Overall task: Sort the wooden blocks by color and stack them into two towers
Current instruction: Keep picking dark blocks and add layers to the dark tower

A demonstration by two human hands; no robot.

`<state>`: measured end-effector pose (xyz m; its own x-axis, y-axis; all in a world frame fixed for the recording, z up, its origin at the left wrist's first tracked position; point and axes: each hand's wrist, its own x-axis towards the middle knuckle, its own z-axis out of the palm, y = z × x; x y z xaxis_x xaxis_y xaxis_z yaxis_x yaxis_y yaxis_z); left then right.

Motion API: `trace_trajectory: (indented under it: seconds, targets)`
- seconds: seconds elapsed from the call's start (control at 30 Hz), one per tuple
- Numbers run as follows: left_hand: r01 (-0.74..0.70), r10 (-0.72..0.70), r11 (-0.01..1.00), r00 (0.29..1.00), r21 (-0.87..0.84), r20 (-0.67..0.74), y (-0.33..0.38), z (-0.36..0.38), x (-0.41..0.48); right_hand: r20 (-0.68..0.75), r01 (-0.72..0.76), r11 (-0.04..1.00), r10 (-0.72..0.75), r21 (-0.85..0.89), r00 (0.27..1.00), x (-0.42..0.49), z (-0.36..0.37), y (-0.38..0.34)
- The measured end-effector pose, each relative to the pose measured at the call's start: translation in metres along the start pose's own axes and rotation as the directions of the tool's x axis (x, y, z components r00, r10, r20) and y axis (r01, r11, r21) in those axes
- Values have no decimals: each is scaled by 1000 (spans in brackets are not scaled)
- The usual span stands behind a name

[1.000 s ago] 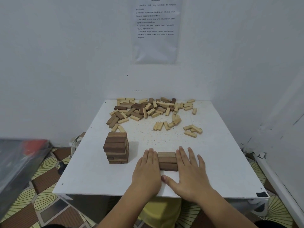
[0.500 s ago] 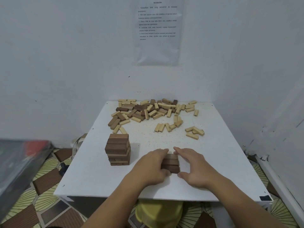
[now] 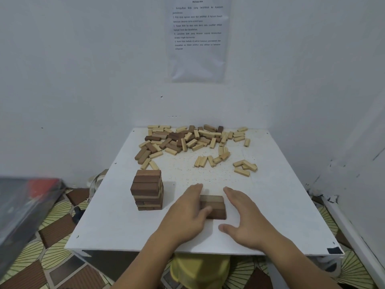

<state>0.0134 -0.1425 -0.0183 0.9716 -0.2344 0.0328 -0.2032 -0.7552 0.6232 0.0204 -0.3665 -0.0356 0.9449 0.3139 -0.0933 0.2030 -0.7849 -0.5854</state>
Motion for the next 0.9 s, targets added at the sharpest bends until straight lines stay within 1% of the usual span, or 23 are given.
trace_trajectory:
  seconds: [0.07,0.13,0.2,0.27,0.37,0.5,0.8,0.9]
  targets:
    - [40,-39,997,999,66,-15,1,5,-12,-30,-16,986,12,-163,999,-4,7,-5]
    - [105,-108,981,994,162,15,2,14,-16,-81,-65,943,41,-326,996,-5,15,-7]
    - [130,-139,964,990,233,24,2,22,-15,-112,-113,913,74,-392,991,-4,24,-10]
    - [120,-128,953,992,277,10,0,28,-12,-129,-130,906,84,-403,988,-3,29,-13]
    - [100,-103,936,995,338,-8,-2,35,-12,-110,-123,889,83,-440,991,-3,31,-16]
    - [89,-88,925,996,370,-19,-1,37,-12,-96,-126,873,91,-471,991,-3,31,-17]
    - [92,-99,918,995,386,0,0,37,-13,-94,-125,874,91,-470,991,-4,31,-17]
    - [106,-108,946,994,306,-10,0,34,-13,-104,-131,893,95,-432,990,-4,30,-14]
